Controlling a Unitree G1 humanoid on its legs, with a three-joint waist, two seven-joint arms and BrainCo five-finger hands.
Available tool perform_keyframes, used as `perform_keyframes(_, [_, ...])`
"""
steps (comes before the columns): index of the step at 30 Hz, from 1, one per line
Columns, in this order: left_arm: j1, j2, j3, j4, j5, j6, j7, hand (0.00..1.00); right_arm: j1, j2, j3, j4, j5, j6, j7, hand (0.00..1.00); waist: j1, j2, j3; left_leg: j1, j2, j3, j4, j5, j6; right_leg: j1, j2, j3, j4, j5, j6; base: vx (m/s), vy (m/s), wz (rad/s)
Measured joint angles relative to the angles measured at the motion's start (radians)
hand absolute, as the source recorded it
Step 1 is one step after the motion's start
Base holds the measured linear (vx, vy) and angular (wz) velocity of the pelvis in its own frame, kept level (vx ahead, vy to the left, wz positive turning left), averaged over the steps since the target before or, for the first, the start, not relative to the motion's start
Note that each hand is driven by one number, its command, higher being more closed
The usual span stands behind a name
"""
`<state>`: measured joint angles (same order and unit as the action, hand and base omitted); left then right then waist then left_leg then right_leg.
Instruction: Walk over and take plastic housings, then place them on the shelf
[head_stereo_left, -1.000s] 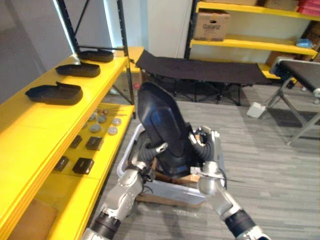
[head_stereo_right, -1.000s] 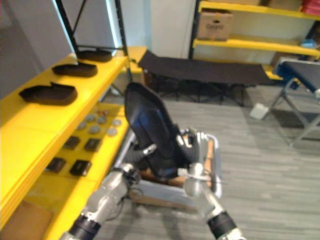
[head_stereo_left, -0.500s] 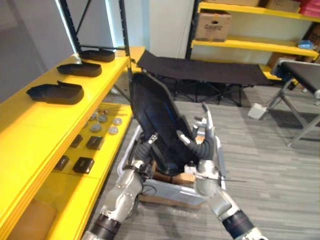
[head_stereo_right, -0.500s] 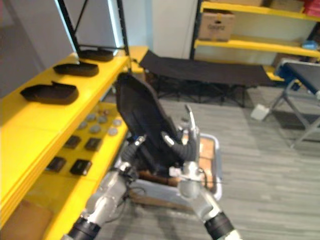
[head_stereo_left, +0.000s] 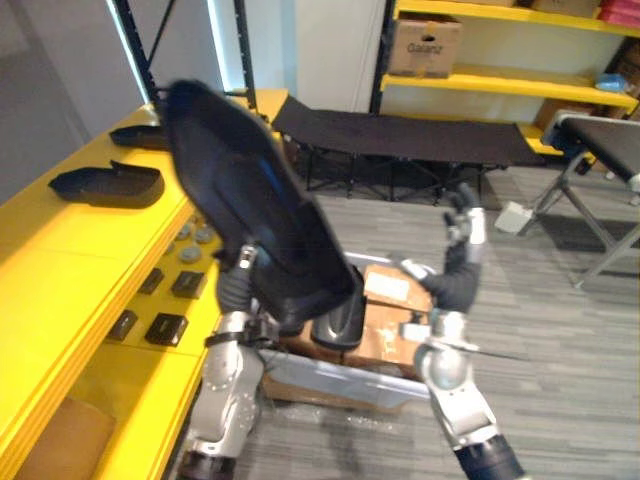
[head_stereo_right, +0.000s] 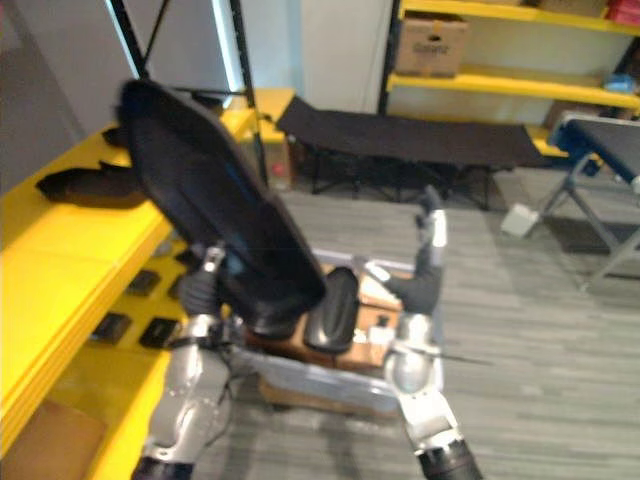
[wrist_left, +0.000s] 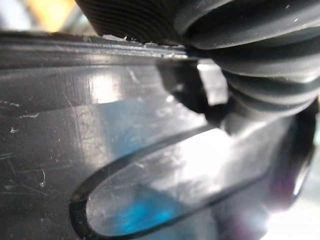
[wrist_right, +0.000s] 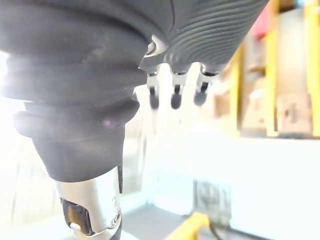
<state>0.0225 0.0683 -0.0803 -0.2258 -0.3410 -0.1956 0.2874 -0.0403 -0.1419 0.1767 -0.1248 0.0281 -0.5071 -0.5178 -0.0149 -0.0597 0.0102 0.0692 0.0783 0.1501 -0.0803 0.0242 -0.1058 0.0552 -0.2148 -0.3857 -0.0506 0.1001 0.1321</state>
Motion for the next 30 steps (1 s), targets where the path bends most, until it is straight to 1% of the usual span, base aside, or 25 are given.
perform_keyframes(1, [0.0,0.0,0.016,0.0,0.014,-0.009,0.015,1.0,0.002,0.003,-0.018,-0.004,0.026,0.0,0.008,0.0,-0.001,0.0,0.0,0.0,0.0,0.0,0.0,0.0,0.0,0.0,0.0,0.0,0.0,0.0,0.0,0.0,-0.001,-0.06])
perform_keyframes(3, [0.004,-0.008,0.066,-0.001,0.075,-0.038,0.063,1.0,0.03,0.024,-0.078,-0.023,0.131,-0.003,0.04,0.0,-0.003,0.0,0.001,0.0,0.0,0.001,0.0,-0.001,-0.001,0.0,0.0,0.001,0.0,0.0,0.0,0.0,0.0,0.0])
perform_keyframes(6, [0.033,-0.041,0.124,-0.035,0.125,-0.078,0.093,1.0,0.084,0.069,-0.153,-0.021,0.242,-0.001,0.087,0.0,-0.004,0.001,0.011,0.001,0.0,0.003,0.0,-0.003,-0.001,-0.001,0.0,0.004,0.0,0.0,0.0,0.0,0.0,0.0])
perform_keyframes(7, [0.041,-0.043,0.133,-0.044,0.126,-0.09,0.096,1.0,0.096,0.077,-0.167,-0.019,0.256,0.003,0.096,0.0,-0.004,0.002,0.017,0.001,0.0,0.003,0.0,-0.003,-0.001,-0.002,0.0,0.005,-0.001,0.0,0.0,-0.01,0.0,-0.03])
perform_keyframes(8, [0.058,-0.043,0.153,-0.061,0.146,-0.11,0.103,1.0,0.119,0.088,-0.191,-0.014,0.297,0.012,0.126,0.0,-0.006,0.004,0.027,0.001,0.001,0.006,0.0,-0.003,-0.001,-0.003,0.001,0.007,-0.001,0.0,0.001,-0.02,-0.001,-0.04])
perform_keyframes(9, [0.066,-0.043,0.165,-0.07,0.157,-0.116,0.104,1.0,0.132,0.091,-0.201,-0.006,0.315,0.014,0.136,0.0,-0.007,0.005,0.03,0.0,0.001,0.007,0.0,-0.003,-0.001,-0.004,0.001,0.008,-0.002,0.0,0.001,-0.01,-0.002,-0.06])
perform_keyframes(10, [0.085,-0.043,0.188,-0.08,0.183,-0.134,0.106,1.0,0.162,0.097,-0.222,0.013,0.361,0.039,0.173,0.0,-0.009,0.006,0.031,0.0,0.002,0.01,0.0,-0.005,-0.002,-0.005,0.002,0.01,-0.004,0.001,0.001,0.0,-0.002,-0.06])
perform_keyframes(11, [0.1,-0.043,0.199,-0.089,0.197,-0.14,0.107,1.0,0.183,0.101,-0.236,0.036,0.385,0.066,0.202,0.0,-0.011,0.007,0.031,0.001,0.003,0.013,0.0,-0.007,-0.003,-0.005,0.003,0.012,-0.006,0.001,0.001,0.0,-0.004,-0.07])
perform_keyframes(13, [0.138,-0.046,0.228,-0.108,0.203,-0.153,0.112,1.0,0.234,0.106,-0.259,0.09,0.41,0.115,0.251,0.0,-0.011,0.01,0.033,0.0,0.004,0.016,0.0,-0.009,-0.003,-0.005,0.005,0.015,-0.012,0.002,0.002,0.01,-0.005,-0.06])
perform_keyframes(14, [0.162,-0.05,0.24,-0.116,0.203,-0.156,0.112,1.0,0.256,0.11,-0.265,0.11,0.408,0.132,0.262,0.0,-0.013,0.014,0.035,0.001,0.004,0.019,0.0,-0.011,-0.005,-0.005,0.006,0.018,-0.013,0.002,0.002,0.01,-0.004,-0.07])
perform_keyframes(16, [0.189,-0.061,0.263,-0.117,0.204,-0.165,0.117,1.0,0.27,0.115,-0.269,0.124,0.408,0.135,0.282,0.0,-0.016,0.02,0.039,0.001,0.005,0.02,0.0,-0.013,-0.005,-0.006,0.007,0.023,-0.014,0.002,0.003,0.0,-0.001,-0.03])
perform_keyframes(18, [0.208,-0.074,0.285,-0.118,0.204,-0.175,0.134,1.0,0.27,0.114,-0.275,0.135,0.409,0.135,0.334,0.0,-0.015,0.023,0.041,0.0,0.005,0.017,0.0,-0.014,-0.005,-0.004,0.008,0.018,-0.016,0.002,0.003,0.0,-0.001,0.03])
perform_keyframes(20, [0.214,-0.078,0.308,-0.119,0.207,-0.175,0.15,1.0,0.267,0.114,-0.272,0.135,0.41,0.135,0.38,0.0,-0.012,0.025,0.042,-0.003,0.004,-0.006,0.0,-0.014,-0.005,0.009,0.006,-0.002,-0.019,0.002,0.003,-0.01,-0.005,0.26])
perform_keyframes(21, [0.216,-0.079,0.323,-0.129,0.216,-0.175,0.17,1.0,0.257,0.112,-0.261,0.143,0.385,0.135,0.392,0.0,0.005,0.025,0.042,-0.008,0.001,-0.026,0.0,-0.014,-0.005,0.022,0.005,-0.023,-0.023,0.0,0.005,-0.01,-0.005,0.35])
perform_keyframes(22, [0.217,-0.079,0.328,-0.134,0.218,-0.175,0.173,1.0,0.254,0.11,-0.254,0.144,0.379,0.135,0.393,0.0,0.006,0.025,0.042,-0.01,0.0,-0.032,0.0,-0.014,-0.004,0.024,0.004,-0.028,-0.023,-0.001,0.006,-0.01,-0.005,0.51])
perform_keyframes(23, [0.222,-0.082,0.349,-0.163,0.225,-0.175,0.177,1.0,0.235,0.105,-0.22,0.146,0.335,0.134,0.394,0.0,0.007,0.025,0.043,-0.02,-0.003,-0.061,0.0,-0.012,-0.004,0.035,0.001,-0.058,-0.023,-0.005,0.01,0.01,-0.004,0.58])
perform_keyframes(24, [0.234,-0.082,0.365,-0.199,0.225,-0.175,0.177,1.0,0.207,0.099,-0.172,0.155,0.307,0.134,0.399,0.0,0.022,0.025,0.043,-0.022,-0.005,-0.082,0.0,-0.009,-0.003,0.043,0.0,-0.08,-0.023,-0.008,0.012,0.02,-0.006,0.61])
perform_keyframes(25, [0.24,-0.083,0.375,-0.214,0.225,-0.175,0.174,1.0,0.189,0.096,-0.149,0.165,0.299,0.134,0.408,0.0,0.031,0.025,0.043,-0.021,-0.006,-0.092,0.001,-0.008,-0.003,0.05,0.0,-0.086,-0.023,-0.008,0.012,0.02,-0.002,0.49])
perform_keyframes(27, [0.255,-0.086,0.399,-0.245,0.226,-0.186,0.168,1.0,0.115,0.08,-0.079,0.219,0.271,0.135,0.433,0.0,0.066,0.024,0.045,-0.028,-0.012,-0.129,0.005,-0.005,-0.003,0.076,-0.004,-0.135,-0.023,-0.017,0.017,0.0,-0.007,0.54])
perform_keyframes(29, [0.255,-0.088,0.422,-0.245,0.225,-0.202,0.166,1.0,0.063,0.062,-0.045,0.253,0.263,0.135,0.436,0.0,0.089,0.027,0.046,-0.038,-0.023,-0.163,0.007,-0.001,0.001,0.089,-0.01,-0.165,-0.021,-0.023,0.021,-0.01,-0.002,0.55])
perform_keyframes(30, [0.255,-0.088,0.444,-0.245,0.223,-0.212,0.166,1.0,0.021,0.053,-0.036,0.275,0.252,0.135,0.436,0.0,0.114,0.029,0.049,-0.039,-0.027,-0.174,0.004,0.003,0.003,0.095,-0.014,-0.179,-0.017,-0.024,0.021,0.0,0.009,0.41])
